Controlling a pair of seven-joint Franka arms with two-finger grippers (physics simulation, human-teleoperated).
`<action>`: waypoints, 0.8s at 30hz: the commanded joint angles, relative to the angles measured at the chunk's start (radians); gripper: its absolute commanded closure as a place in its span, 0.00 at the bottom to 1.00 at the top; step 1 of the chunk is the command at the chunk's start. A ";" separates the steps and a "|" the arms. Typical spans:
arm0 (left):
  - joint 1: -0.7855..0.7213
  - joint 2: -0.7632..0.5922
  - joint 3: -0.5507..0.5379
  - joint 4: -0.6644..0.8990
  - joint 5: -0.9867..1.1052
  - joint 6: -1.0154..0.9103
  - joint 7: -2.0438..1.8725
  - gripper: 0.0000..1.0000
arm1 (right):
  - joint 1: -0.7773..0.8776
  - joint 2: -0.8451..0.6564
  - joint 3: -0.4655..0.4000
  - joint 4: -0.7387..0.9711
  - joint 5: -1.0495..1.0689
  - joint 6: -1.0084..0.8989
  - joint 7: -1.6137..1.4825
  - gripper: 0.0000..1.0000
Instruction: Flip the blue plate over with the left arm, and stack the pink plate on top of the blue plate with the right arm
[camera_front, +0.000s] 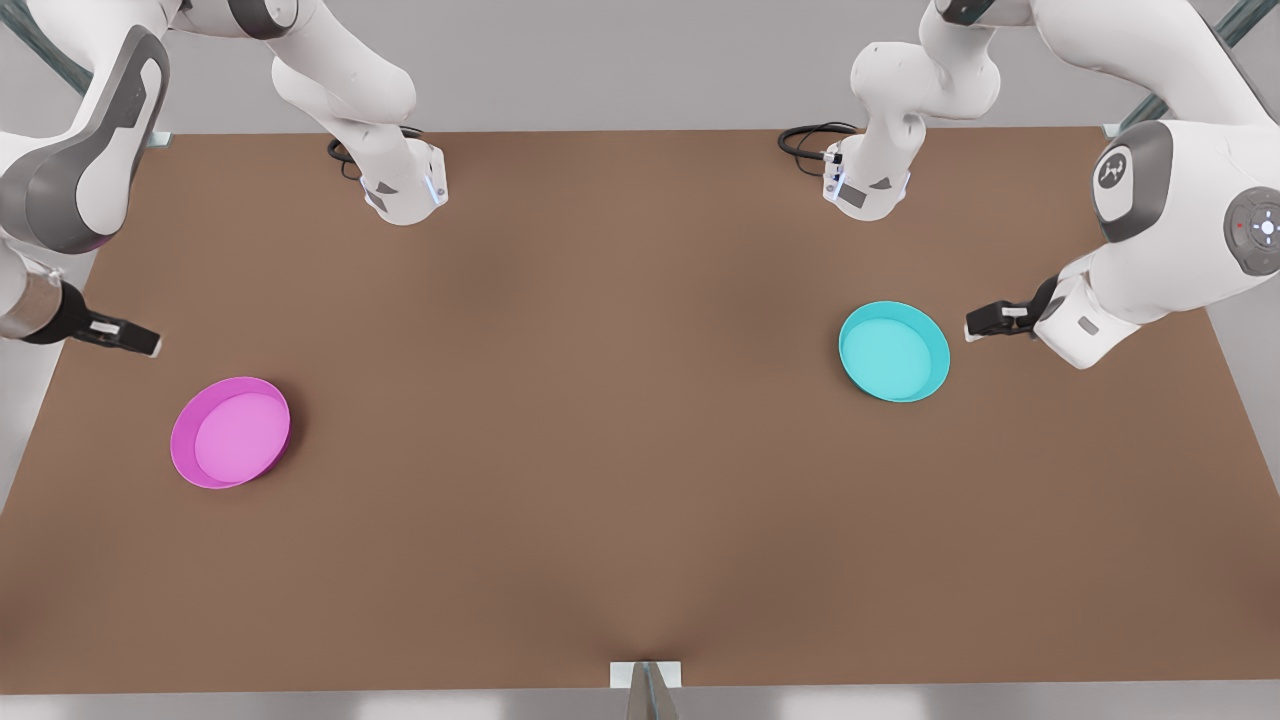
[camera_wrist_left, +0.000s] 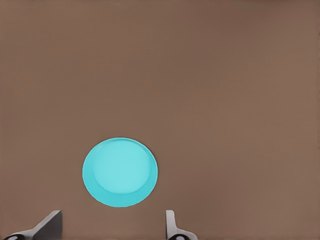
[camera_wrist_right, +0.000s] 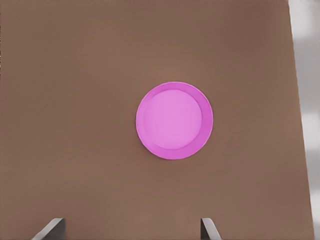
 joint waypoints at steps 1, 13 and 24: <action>0.001 0.000 0.002 0.001 -0.001 -0.002 0.011 0.00 | 0.000 -0.001 0.000 0.000 0.000 0.063 0.016 0.00; 0.248 0.157 0.046 -0.732 -0.176 0.826 1.117 0.00 | 0.000 -0.001 0.000 0.000 0.000 0.063 0.016 0.00; 0.241 0.229 0.029 -0.777 -0.187 0.743 1.095 0.00 | 0.002 -0.001 0.000 0.000 0.000 0.061 0.016 0.00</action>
